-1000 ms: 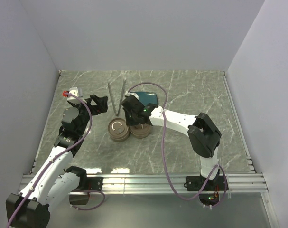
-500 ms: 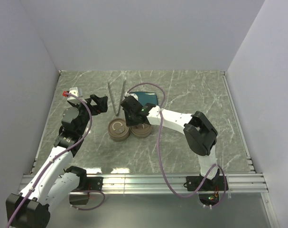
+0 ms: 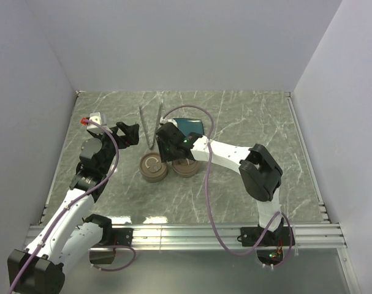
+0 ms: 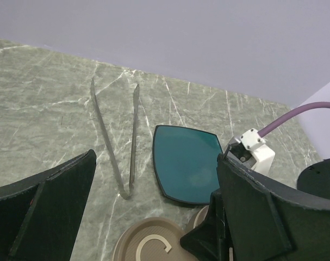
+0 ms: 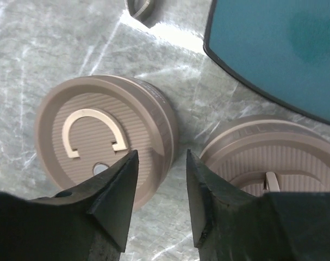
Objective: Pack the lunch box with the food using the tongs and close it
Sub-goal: Put the lid back on the lunch box, then reset both arms
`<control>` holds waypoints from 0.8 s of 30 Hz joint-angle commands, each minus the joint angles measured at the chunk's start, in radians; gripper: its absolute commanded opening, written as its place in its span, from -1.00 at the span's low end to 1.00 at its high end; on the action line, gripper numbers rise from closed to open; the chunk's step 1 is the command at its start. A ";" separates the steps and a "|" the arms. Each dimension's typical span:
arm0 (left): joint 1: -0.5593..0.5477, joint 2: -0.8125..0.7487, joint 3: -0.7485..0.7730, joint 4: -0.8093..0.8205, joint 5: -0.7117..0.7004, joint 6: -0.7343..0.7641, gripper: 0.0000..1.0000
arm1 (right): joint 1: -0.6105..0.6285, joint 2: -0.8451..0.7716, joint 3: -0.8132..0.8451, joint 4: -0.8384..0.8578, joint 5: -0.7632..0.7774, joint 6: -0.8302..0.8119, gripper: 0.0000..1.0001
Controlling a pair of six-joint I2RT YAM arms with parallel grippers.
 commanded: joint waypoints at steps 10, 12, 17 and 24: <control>0.006 0.002 -0.002 0.032 -0.002 -0.006 0.99 | 0.010 -0.235 -0.027 0.139 0.088 -0.133 0.01; 0.008 -0.001 -0.005 0.035 -0.007 -0.009 0.99 | 0.010 -0.307 -0.079 0.158 0.142 -0.163 0.06; 0.008 0.002 -0.008 0.038 -0.025 -0.013 0.99 | -0.039 -0.424 -0.192 0.190 0.304 -0.201 0.17; 0.008 0.005 -0.013 0.037 -0.074 -0.027 0.99 | -0.292 -0.631 -0.473 0.334 0.260 -0.198 0.18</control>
